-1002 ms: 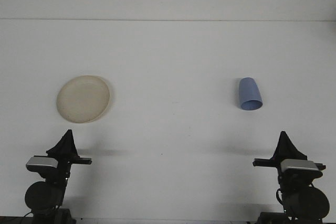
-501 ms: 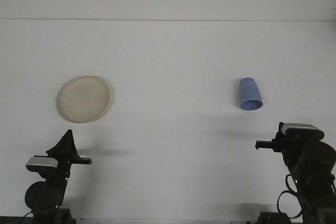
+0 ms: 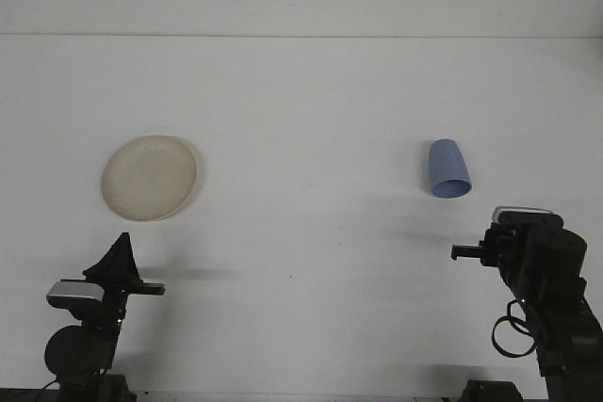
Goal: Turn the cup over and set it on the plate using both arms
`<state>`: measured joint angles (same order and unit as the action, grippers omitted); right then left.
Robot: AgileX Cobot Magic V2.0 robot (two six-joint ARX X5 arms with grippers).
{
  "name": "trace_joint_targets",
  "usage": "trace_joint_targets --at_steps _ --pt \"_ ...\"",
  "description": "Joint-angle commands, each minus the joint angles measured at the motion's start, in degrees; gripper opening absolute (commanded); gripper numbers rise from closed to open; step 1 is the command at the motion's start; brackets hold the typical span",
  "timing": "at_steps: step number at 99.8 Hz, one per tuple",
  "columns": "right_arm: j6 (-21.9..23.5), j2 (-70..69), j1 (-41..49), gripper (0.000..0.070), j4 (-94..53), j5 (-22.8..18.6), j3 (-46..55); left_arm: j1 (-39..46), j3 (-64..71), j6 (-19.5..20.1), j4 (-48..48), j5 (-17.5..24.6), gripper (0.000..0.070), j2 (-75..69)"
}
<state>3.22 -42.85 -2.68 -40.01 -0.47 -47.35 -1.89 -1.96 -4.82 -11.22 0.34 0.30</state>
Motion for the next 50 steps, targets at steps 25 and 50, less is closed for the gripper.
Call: trace_joint_targets --at_steps 25,50 --pt "-0.2 -0.2 0.0 0.0428 0.3 -0.2 -1.0 0.0 1.1 0.7 -0.8 0.3 0.0011 -0.1" --pt "-0.3 -0.9 0.0 0.0427 1.0 -0.2 -1.0 0.0 1.1 0.7 -0.8 0.3 0.0011 -0.1"
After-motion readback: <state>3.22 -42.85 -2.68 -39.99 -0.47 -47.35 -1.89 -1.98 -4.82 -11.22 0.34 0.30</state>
